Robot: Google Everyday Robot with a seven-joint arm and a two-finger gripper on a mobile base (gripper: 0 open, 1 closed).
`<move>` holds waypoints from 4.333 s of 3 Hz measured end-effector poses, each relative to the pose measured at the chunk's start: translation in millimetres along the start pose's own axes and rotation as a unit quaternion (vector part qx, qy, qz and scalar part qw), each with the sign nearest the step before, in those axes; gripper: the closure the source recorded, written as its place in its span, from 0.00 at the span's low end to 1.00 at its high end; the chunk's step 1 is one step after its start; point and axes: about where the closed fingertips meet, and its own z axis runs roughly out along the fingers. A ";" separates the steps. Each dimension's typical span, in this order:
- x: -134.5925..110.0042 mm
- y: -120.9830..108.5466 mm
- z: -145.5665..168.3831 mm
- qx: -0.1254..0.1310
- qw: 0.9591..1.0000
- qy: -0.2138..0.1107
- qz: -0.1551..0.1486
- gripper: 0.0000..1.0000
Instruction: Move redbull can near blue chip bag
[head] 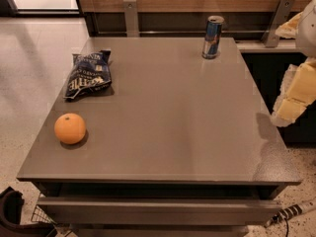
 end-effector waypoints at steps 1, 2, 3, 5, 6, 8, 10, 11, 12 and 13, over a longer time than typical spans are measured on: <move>-1.6 -40.0 9.2 0.041 0.997 -0.058 0.042 0.00; -4.1 -100.1 50.0 0.066 0.971 -0.195 0.117 0.00; -18.6 -143.6 66.6 0.099 0.939 -0.291 0.154 0.00; -31.8 -195.4 101.4 0.174 0.859 -0.411 0.250 0.00; -28.5 -211.5 107.3 0.200 0.834 -0.430 0.283 0.00; -35.6 -225.6 130.0 0.191 0.826 -0.448 0.285 0.00; -57.3 -264.3 175.8 0.162 0.805 -0.495 0.283 0.00; -61.2 -273.2 182.9 0.159 0.801 -0.503 0.284 0.00; -65.4 -283.9 192.9 0.161 0.794 -0.508 0.291 0.00; -66.4 -294.0 203.9 0.163 0.787 -0.513 0.303 0.00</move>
Offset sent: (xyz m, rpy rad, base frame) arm 0.2177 -0.0503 0.0293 0.7535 -0.5841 -0.2497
